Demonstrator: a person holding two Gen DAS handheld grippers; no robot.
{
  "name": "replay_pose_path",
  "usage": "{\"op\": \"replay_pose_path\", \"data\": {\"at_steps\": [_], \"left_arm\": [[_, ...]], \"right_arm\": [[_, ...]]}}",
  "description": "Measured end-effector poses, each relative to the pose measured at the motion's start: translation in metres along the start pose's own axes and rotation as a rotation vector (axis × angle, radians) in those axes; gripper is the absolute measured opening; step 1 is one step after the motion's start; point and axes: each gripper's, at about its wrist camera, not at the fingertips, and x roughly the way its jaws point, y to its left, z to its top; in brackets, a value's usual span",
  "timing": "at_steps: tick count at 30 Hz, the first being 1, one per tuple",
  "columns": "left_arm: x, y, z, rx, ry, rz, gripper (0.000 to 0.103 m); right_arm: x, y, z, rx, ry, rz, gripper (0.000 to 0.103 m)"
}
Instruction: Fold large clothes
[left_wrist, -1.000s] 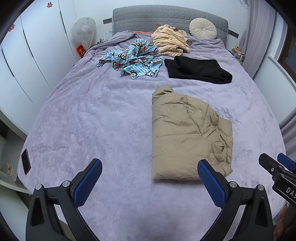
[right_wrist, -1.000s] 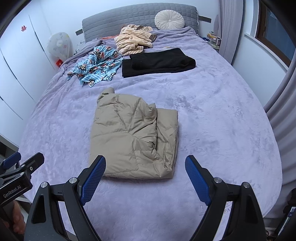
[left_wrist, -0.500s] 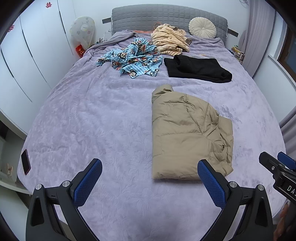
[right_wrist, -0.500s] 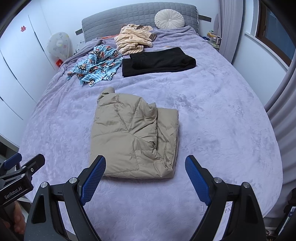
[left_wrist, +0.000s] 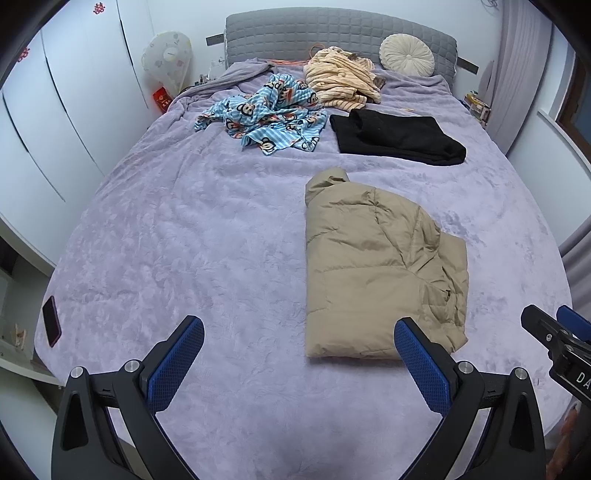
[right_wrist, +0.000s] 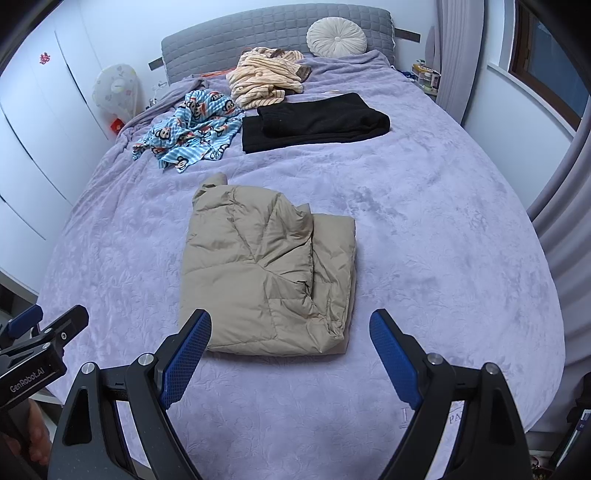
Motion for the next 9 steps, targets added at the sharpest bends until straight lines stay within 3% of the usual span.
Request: {"op": "replay_pose_path", "data": {"at_steps": [9], "left_arm": [[-0.0003,0.001,0.0007,0.0,-0.001,-0.01,0.103]], "right_arm": [[0.0,0.0001,0.0001,0.002,0.001,-0.001,0.089]]}}
